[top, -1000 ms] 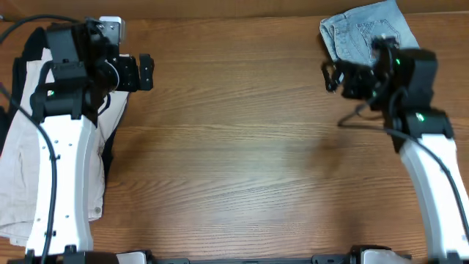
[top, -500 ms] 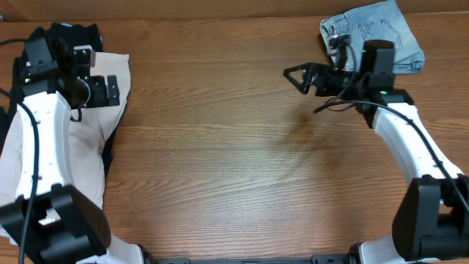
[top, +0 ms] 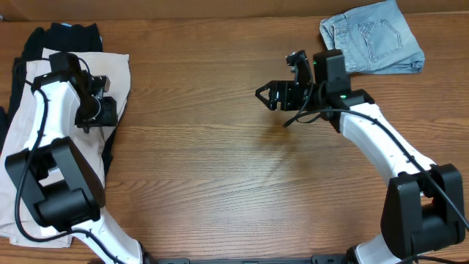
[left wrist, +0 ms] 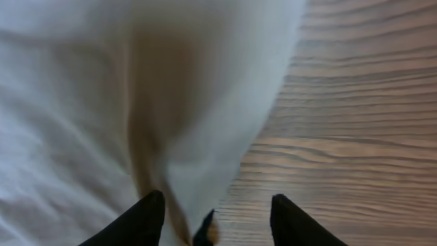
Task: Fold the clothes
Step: 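Reach the left gripper to the beige shorts on the pile and grasp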
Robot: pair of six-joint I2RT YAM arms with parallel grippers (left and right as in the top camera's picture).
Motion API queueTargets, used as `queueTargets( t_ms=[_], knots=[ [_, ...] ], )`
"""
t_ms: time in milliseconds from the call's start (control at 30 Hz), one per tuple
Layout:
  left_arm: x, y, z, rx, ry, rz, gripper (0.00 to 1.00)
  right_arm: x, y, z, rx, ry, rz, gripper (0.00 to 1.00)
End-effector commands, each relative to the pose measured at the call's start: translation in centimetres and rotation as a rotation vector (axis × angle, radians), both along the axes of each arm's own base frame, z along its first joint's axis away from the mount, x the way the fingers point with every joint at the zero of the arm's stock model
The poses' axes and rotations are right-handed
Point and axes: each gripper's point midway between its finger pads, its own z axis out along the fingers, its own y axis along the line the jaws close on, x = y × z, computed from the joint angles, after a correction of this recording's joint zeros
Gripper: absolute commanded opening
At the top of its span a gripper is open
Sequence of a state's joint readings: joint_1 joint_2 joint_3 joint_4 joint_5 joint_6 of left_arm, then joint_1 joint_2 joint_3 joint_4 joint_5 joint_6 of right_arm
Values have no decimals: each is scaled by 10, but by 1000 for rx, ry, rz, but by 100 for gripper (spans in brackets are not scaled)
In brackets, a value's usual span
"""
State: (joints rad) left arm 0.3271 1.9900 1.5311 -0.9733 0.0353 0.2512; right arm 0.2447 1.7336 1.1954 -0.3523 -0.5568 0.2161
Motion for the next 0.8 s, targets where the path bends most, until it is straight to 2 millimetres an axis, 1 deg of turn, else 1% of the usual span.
queueTargets(
  t_ms=[0,100,167,200,300,333,400,500,567,600,633,667,767],
  knots=[
    [1,10,-2,39,17,65,46,5,-2,-9,-90,-22,-50,86],
    [1,11,0,45,16,67,46,5,0,-14,-114,-22,-53,86],
    [-2,13,1,51,27,98,45,6,-1,-20,-129,-14,-60,88],
    [-4,12,3,46,37,115,45,7,-1,-27,-135,-3,-61,90],
    [-10,10,4,35,61,143,45,8,-1,-40,-145,20,-61,91],
    [-12,9,3,31,71,155,48,9,-1,-47,-149,33,-60,91],
    [-14,8,3,27,78,179,51,9,-1,-56,-155,50,-59,91],
    [-15,9,3,31,82,190,56,10,0,-60,-151,51,-56,92],
    [-19,16,3,70,96,226,63,11,0,-59,-151,49,-57,93],
    [-20,17,3,79,100,237,77,11,0,-60,-151,50,-57,93],
    [-20,18,4,80,98,245,89,11,0,-59,-152,49,-57,94],
    [-20,18,4,79,97,247,95,11,0,-59,-152,48,-57,94],
    [-20,18,3,79,101,246,96,11,0,-59,-152,48,-57,94]
  ],
)
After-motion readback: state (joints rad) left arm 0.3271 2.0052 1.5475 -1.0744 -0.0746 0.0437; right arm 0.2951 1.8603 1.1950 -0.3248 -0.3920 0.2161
